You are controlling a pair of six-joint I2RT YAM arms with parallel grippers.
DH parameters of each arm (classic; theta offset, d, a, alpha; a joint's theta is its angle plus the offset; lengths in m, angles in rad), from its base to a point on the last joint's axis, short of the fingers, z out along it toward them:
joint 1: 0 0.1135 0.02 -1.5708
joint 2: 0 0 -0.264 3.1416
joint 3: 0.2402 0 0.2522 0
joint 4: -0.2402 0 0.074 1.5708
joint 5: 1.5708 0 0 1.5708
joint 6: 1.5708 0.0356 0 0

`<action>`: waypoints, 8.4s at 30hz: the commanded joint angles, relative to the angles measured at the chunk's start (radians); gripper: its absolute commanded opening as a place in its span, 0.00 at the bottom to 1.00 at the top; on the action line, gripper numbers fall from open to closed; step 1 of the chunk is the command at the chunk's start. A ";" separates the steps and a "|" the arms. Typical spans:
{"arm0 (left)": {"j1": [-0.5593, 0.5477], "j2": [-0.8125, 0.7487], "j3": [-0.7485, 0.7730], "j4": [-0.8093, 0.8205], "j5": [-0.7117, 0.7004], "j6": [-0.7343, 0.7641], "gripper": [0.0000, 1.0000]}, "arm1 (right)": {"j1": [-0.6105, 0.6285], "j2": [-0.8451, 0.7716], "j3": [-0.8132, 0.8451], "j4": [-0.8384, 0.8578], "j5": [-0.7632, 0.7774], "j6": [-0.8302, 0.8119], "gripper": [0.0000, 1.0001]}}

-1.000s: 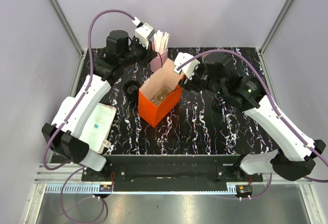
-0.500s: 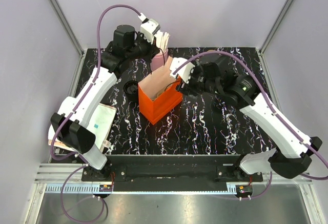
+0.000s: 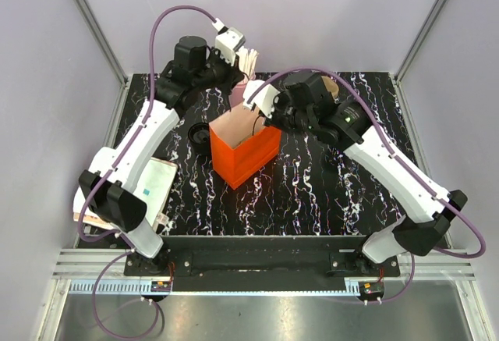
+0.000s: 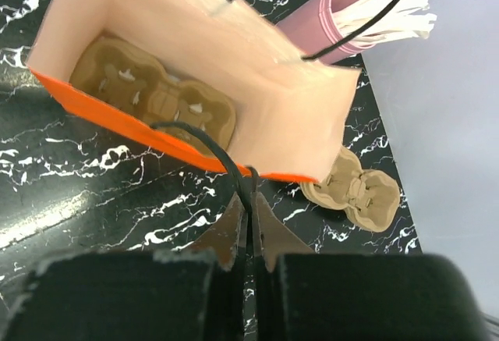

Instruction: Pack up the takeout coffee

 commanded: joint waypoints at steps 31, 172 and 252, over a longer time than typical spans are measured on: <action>-0.081 0.418 0.555 0.090 -0.178 0.203 0.02 | -0.096 -0.026 -0.078 0.300 0.250 0.043 0.00; 0.284 -0.507 -0.887 0.260 0.189 0.031 0.99 | -0.748 0.199 -0.270 0.157 -0.208 0.344 0.19; 0.293 -0.534 -0.901 0.274 0.196 0.024 0.99 | -0.650 0.067 -0.195 0.214 0.152 0.258 0.00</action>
